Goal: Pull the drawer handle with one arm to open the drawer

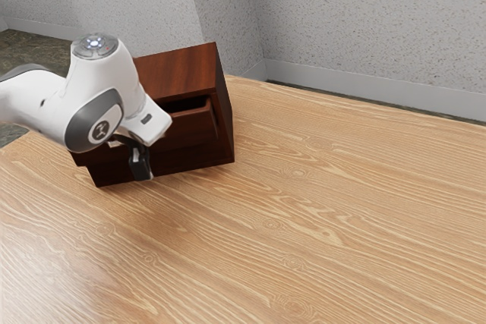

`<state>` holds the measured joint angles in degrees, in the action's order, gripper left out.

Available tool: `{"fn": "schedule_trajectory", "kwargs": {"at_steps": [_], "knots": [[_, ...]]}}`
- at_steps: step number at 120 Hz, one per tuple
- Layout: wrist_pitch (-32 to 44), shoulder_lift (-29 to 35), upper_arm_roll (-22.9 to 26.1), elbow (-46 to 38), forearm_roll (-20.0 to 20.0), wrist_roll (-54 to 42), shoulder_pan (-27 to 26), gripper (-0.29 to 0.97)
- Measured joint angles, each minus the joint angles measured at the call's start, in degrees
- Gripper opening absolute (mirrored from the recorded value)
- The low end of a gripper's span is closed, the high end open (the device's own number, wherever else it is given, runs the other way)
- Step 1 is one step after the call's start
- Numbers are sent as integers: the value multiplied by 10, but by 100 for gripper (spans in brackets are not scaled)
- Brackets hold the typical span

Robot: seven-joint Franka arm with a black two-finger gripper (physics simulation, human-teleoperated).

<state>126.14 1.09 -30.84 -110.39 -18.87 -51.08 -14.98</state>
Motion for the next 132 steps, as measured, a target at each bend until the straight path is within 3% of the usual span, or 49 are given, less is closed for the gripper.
{"fn": "schedule_trajectory", "kwargs": {"at_steps": [29,94,118,132], "knots": [[-3,33,0,-17,5,0,-14,59],[-36,110,7,-61,0,-3,-41,62],[-45,121,8,-79,0,-4,-48,79],[-49,133,15,-90,3,-6,-47,80]]}}
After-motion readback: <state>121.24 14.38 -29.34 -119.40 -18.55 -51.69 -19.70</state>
